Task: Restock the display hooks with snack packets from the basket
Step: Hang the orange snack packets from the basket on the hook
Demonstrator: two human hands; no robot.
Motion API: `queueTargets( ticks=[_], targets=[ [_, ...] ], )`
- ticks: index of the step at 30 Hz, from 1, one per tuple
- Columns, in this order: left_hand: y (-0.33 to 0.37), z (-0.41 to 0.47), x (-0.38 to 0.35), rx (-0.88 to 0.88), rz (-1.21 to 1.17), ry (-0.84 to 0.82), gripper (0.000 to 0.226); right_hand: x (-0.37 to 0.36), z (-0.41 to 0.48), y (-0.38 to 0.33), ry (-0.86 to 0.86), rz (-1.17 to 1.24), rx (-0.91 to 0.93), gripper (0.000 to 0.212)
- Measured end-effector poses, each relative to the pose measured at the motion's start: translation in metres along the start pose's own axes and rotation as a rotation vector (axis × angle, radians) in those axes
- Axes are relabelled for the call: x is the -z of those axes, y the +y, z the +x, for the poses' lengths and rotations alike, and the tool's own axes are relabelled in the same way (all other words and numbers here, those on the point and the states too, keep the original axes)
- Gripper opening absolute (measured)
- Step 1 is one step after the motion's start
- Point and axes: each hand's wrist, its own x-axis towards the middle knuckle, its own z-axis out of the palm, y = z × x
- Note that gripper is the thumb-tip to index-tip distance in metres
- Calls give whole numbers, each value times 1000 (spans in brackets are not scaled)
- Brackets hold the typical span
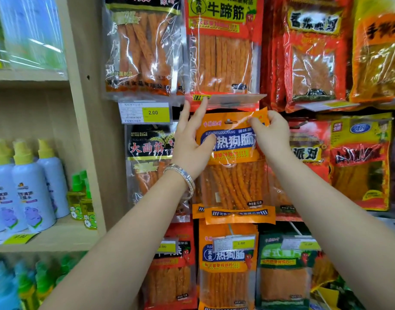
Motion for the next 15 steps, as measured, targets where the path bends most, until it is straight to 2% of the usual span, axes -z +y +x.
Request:
queueTargets(
  ticks=[6,7,9,11,13,15],
  targets=[
    [-19,-16,-11,-26,148,-31,81,2,-12,19,20,-42,79,24],
    [-26,-23,-14,-21,204,-59,81,2,-17,23,39,-31,84,27],
    [-42,-40,-21,-8,348,-136,80,4,-32,32,91,-63,118,50],
    [-59,-57,-27,7,521,-239,79,7,-49,48,123,-244,287,63],
    [-73,-69,-30,8,683,-327,81,8,-68,64,75,-472,475,59],
    [-82,-74,-34,-6,794,-367,84,5,-81,80,-6,-680,587,58]
  ],
)
